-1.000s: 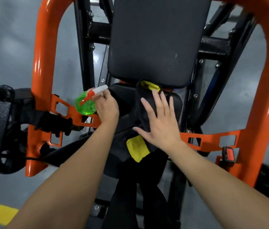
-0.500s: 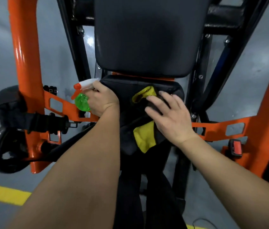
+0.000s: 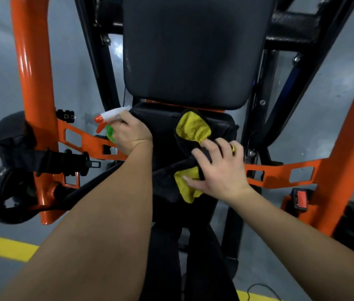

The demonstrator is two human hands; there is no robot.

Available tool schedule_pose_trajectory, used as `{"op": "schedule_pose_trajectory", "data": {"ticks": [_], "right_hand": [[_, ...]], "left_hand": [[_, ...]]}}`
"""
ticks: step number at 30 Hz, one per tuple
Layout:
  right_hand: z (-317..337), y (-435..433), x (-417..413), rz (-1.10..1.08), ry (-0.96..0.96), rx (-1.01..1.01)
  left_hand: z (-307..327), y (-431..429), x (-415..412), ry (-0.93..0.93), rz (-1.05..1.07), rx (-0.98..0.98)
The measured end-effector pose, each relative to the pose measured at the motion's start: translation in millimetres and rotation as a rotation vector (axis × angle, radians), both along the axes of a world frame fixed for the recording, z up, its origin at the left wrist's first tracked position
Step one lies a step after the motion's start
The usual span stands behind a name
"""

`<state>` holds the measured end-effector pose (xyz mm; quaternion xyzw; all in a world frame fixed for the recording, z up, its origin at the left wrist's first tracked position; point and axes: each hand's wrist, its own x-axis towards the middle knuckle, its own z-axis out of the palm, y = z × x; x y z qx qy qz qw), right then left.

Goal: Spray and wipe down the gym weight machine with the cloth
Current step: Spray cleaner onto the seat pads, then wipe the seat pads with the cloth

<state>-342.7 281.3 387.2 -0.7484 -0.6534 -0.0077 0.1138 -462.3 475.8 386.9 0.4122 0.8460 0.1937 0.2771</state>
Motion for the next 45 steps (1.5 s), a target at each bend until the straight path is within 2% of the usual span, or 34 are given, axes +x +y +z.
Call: {"op": "schedule_pose_trajectory", "data": {"ticks": [3,8,15,18,21,27,30,35,39,42,45], "right_hand": [[-2.9,-7.1,3.8,0.062,-0.065,-0.108],[5.9,-3.2,5.1,0.121,0.042,-0.056],[25.4,6.1,25.8,-0.422,0.155,0.113],[30.0,18.0,4.4,-0.586,0.195,0.082],[23.9,27.5,-12.3,-0.687,0.116,0.044],[7.0,11.2,-21.1,-0.54,-0.019,-0.079],[5.0,12.3,-20.1,-0.54,-0.037,-0.112],[5.7,11.8,-55.0,-0.543,0.021,-0.172],[11.7,8.0,-80.8,-0.598,0.152,-0.258],[29.3,15.9,-68.6,-0.714,0.295,-0.179],[55.2,39.0,-24.4,-0.918,0.299,0.025]], "left_hand": [[-1.2,-0.4,-0.2,-0.006,0.004,0.012],[-0.7,0.9,0.3,-0.015,0.025,0.026],[-11.8,0.5,-3.7,0.007,-0.003,0.027],[-14.7,1.0,-5.5,0.005,-0.002,0.033],[-12.9,1.3,-5.6,0.019,-0.013,0.017],[-6.0,1.2,-3.8,-0.023,-0.009,0.043],[-2.8,0.5,-3.6,-0.027,-0.036,0.013],[-2.0,0.0,-6.2,-0.029,-0.083,-0.017],[-1.1,0.2,-6.2,-0.018,-0.118,-0.029],[-3.3,-0.2,-7.5,-0.026,-0.122,-0.033],[-5.1,1.6,-8.1,-0.022,-0.115,-0.036]]}}
